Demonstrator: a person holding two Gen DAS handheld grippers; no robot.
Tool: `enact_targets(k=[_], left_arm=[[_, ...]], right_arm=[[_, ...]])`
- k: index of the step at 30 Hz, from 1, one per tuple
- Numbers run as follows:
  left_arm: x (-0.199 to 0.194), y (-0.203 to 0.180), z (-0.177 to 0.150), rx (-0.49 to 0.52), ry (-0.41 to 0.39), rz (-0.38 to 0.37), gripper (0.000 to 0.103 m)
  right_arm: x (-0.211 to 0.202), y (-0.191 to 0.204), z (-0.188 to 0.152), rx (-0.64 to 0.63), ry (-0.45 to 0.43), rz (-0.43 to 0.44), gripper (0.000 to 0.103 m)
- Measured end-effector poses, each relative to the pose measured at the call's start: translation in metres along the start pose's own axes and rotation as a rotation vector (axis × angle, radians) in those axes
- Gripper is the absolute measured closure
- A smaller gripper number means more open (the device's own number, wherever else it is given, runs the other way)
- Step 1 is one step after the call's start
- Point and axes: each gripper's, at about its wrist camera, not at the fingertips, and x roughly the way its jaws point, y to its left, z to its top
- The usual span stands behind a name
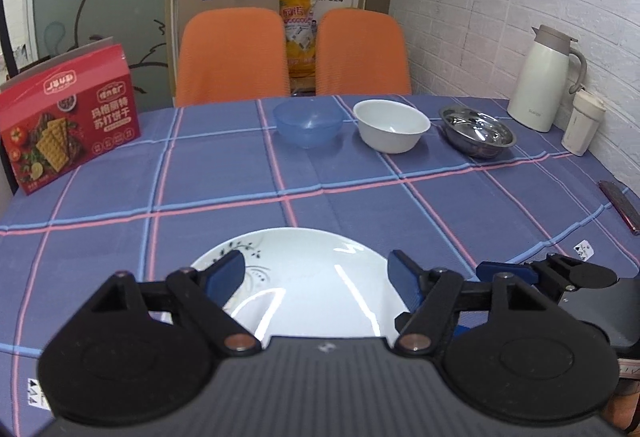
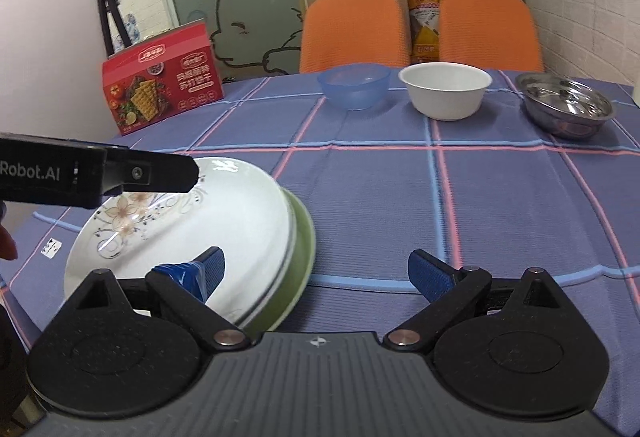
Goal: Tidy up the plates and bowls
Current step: 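Move the left gripper toward the steel bowl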
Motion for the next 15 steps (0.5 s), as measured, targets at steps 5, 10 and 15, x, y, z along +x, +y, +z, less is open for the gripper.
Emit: enact_targets(k=[5, 10, 15], left_arm=[[0.017, -0.031, 0.008, 0.024, 0.026, -0.050, 0.032], [0.040, -0.062, 0.016, 0.056, 0.070, -0.066, 0.032], [0.064, -0.091, 0.025, 0.090, 0.096, -0.062, 0.032]], right_arm=[[-0.013, -0.053, -0.005, 0.129, -0.013, -0.083, 0.017], [-0.026, -0.104, -0.014, 0.273, -0.024, -0.223, 0.017], [-0.028, -0.120, -0.018, 0.239, -0.018, -0.280, 0.016]])
